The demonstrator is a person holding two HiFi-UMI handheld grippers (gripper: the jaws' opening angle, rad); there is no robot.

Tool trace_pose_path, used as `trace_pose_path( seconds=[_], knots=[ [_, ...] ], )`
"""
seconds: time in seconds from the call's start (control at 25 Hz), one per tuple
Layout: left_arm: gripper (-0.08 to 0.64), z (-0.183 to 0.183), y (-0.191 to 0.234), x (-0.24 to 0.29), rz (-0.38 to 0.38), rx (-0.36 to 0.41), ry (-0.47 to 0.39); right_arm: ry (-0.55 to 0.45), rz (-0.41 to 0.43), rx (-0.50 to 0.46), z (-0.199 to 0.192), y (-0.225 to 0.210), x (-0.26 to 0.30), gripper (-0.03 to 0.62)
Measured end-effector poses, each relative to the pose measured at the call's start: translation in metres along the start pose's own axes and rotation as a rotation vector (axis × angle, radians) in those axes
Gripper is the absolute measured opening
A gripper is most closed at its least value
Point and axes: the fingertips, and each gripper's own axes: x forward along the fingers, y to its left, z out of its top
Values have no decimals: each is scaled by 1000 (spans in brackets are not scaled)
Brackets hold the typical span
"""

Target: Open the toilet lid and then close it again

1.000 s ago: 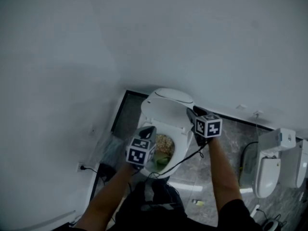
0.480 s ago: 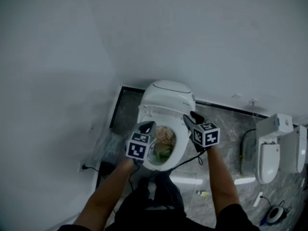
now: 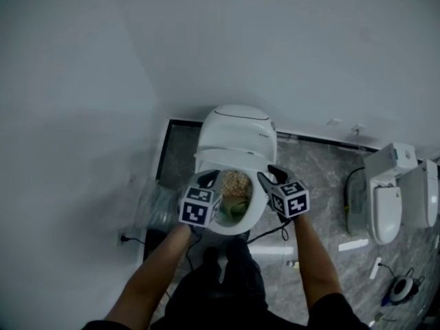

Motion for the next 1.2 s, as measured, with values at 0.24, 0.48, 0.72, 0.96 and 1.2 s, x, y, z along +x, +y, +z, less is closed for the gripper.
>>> trace_pose_path(
  seconds=[0.24,0.48,0.72,0.96,1.2],
  knots=[
    [9,-12,7,-7,-7,-1,-2,13,-38,-26,-22,15,-7,167],
    [8,-27,14,5,-21,20,45,0,-73,-53,-39,25,-13,167],
    [9,-44,11,4,-59,25,54,-1,-109,-63,-46,36,-21,167],
    [9,-65,6,1,-82,25,98,43,-161,-80,-64,47,-28,169],
    [9,-81,4,-4,-87,18,109,-17,-118,25,-69,67,-48,165]
  ],
)
